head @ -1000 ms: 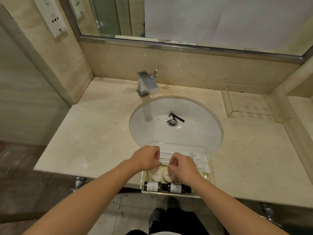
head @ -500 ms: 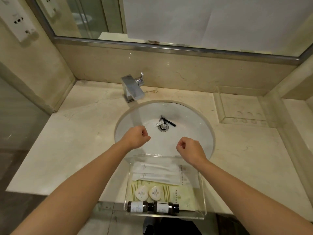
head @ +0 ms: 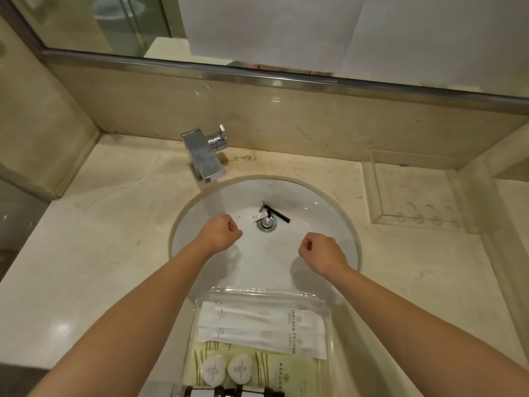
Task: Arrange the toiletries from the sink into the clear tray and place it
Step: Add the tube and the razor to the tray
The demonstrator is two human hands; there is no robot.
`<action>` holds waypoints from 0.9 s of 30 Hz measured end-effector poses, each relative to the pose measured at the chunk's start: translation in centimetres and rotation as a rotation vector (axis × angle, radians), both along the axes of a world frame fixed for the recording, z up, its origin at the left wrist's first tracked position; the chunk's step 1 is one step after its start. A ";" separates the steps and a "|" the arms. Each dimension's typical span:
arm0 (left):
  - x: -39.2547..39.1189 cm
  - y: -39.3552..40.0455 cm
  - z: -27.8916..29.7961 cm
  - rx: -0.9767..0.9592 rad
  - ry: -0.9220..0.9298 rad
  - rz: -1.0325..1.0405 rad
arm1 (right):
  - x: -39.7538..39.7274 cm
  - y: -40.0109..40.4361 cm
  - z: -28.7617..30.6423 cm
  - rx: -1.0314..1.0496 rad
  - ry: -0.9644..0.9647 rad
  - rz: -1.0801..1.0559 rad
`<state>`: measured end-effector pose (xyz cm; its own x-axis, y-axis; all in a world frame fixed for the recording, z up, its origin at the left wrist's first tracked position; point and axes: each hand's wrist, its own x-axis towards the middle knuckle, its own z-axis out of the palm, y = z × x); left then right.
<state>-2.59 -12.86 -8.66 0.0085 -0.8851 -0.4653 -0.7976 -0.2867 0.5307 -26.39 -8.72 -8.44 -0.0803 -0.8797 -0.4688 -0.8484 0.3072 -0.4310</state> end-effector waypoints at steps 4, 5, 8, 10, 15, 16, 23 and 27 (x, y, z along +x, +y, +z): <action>-0.7 -1.7 -1.7 0.036 -0.002 0.047 | -0.1 -2.1 -1.2 0.055 0.060 0.103; -0.8 -2.1 -2.2 0.042 -0.012 0.051 | -0.1 -2.6 -1.6 0.078 0.087 0.140; -1.1 -3.5 -4.0 0.044 -0.041 0.037 | 0.0 -4.3 -3.0 0.128 0.148 0.243; -1.4 -4.3 -5.2 0.044 -0.053 0.025 | 0.2 -5.3 -4.2 0.141 0.168 0.288; -2.7 -6.1 -8.5 0.033 -0.104 -0.063 | 0.6 -7.6 -7.2 0.195 0.190 0.360; -3.0 -6.4 -9.1 0.025 -0.113 -0.077 | 0.7 -8.0 -7.8 0.200 0.186 0.363; -4.4 -7.4 -13.2 -0.040 -0.228 -0.242 | 1.3 -10.1 -12.3 0.110 0.327 0.549; -4.9 -7.7 -14.7 -0.132 -0.364 -0.333 | 2.3 -10.4 -14.3 -0.134 0.414 0.622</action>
